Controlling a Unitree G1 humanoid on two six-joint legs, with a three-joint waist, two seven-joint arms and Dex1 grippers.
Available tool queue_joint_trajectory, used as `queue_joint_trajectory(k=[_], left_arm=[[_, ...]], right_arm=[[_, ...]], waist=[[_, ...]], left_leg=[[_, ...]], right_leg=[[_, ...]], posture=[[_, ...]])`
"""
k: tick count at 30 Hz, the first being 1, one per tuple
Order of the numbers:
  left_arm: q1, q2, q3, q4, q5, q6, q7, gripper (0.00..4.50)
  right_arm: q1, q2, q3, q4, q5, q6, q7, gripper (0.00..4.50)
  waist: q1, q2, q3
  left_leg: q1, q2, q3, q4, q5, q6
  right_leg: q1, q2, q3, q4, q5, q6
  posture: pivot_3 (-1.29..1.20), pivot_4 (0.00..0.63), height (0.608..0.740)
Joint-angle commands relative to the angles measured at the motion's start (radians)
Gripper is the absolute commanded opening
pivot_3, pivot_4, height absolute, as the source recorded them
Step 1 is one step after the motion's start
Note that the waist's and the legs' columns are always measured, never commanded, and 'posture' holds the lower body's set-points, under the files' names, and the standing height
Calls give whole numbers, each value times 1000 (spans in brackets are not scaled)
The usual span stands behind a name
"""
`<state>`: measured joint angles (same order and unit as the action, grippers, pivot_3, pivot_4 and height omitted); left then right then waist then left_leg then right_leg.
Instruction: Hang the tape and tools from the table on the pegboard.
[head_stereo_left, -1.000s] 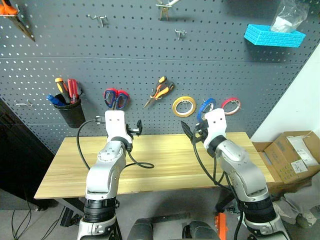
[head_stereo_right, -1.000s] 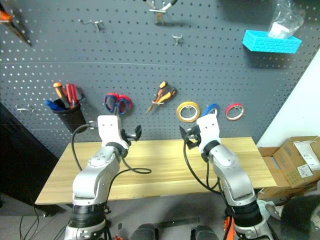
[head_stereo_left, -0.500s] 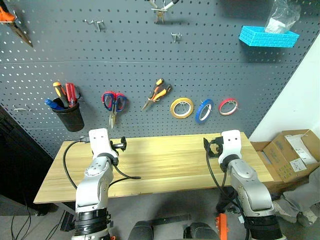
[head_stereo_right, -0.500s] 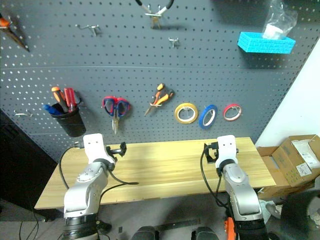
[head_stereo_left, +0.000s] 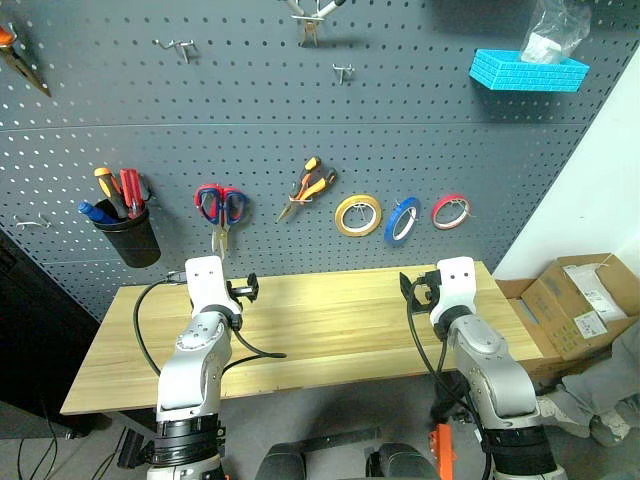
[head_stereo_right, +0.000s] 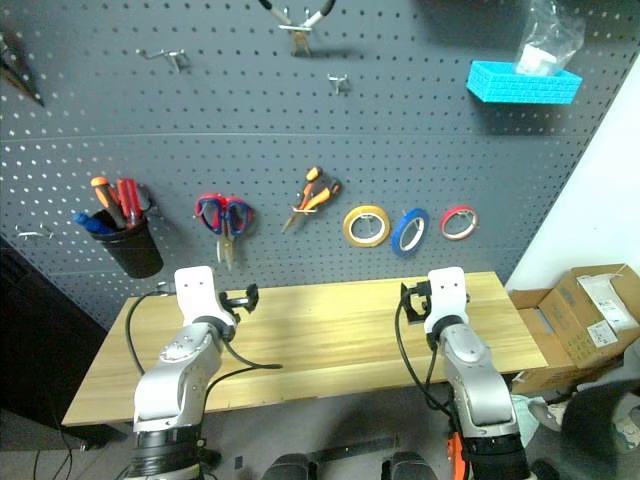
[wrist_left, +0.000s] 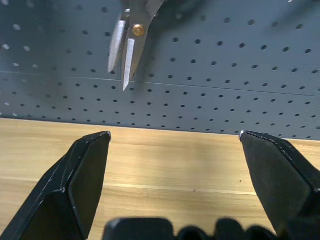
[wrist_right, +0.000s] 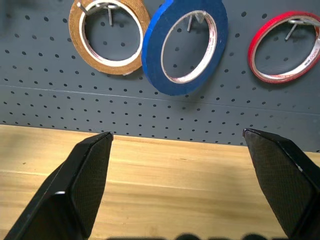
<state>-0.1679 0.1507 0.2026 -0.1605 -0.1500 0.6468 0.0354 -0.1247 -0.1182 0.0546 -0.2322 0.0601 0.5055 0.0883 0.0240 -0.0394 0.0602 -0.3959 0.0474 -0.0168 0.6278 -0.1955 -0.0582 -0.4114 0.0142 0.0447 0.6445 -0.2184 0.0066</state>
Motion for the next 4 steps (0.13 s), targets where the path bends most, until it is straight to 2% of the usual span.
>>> queue_joint_trajectory(k=[1,4], left_arm=[[-22,2,0,-34,7,-20,4,4437],[-23,4,1,-33,6,-18,2,4437]], right_arm=[[-21,0,-10,-21,0,-19,4,4500],[-19,-1,-12,-22,-1,-19,4,4500]], waist=[[0,0,0],[0,0,0]], left_leg=[[0,0,0,0,0,0],[0,0,0,0,0,0]], right_leg=[[0,0,0,0,0,0],[0,0,0,-1,0,0]], posture=[[142,15,740],[143,17,740]])
